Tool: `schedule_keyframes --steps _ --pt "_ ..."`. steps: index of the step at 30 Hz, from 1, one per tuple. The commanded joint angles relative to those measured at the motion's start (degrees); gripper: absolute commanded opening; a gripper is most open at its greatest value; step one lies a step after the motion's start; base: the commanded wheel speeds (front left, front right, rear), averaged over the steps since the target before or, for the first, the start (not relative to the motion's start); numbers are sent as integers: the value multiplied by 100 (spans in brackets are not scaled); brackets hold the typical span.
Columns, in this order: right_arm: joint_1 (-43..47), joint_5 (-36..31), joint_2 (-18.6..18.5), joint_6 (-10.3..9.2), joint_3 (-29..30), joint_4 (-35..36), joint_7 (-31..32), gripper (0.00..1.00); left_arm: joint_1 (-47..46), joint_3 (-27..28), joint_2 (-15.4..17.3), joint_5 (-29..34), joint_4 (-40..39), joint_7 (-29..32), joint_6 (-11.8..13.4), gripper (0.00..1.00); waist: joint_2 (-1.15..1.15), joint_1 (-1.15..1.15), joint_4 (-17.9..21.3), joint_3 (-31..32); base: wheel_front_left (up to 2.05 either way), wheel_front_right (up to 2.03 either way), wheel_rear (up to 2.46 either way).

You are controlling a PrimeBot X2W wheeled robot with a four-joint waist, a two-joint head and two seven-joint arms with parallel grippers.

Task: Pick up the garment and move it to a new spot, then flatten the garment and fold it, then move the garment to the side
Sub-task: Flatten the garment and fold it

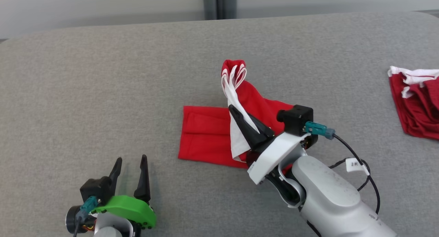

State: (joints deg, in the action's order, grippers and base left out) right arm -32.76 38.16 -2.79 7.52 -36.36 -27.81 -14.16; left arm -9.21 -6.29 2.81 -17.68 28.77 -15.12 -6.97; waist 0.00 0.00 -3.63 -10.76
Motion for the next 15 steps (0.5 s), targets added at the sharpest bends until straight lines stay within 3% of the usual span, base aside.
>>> schedule_keyframes --steps 1,2,3,4,5,11,15 --pt "-128 104 -32 -8 -106 -121 -43 0 -90 -72 22 -69 0 1 46 100 0 0 -495 -118 0 0 0" --pt "-196 201 -30 -8 -225 -217 -49 0 -97 -107 21 -88 0 2 49 100 0 0 -580 -131 0 0 0" --pt "-253 262 -28 -8 -308 -305 -60 18 -99 -129 22 -105 9 1 59 100 0 0 -642 -140 0 0 0" --pt "-333 311 -30 -8 -360 -416 -74 49 -104 -159 24 -121 21 2 69 100 0 0 -716 -149 0 0 0" --pt "-392 345 -28 -8 -414 -495 -86 100 -102 -161 25 -125 28 1 76 100 0 0 -755 -152 0 0 0" --pt "-521 -108 -35 -8 -46 -852 -102 100 -19 -42 22 -64 -9 1 99 100 0 0 -726 -140 0 0 0" --pt "-253 -906 -34 -8 860 -898 -105 100 -33 63 21 77 -96 2 105 100 0 0 -501 -113 0 0 0"
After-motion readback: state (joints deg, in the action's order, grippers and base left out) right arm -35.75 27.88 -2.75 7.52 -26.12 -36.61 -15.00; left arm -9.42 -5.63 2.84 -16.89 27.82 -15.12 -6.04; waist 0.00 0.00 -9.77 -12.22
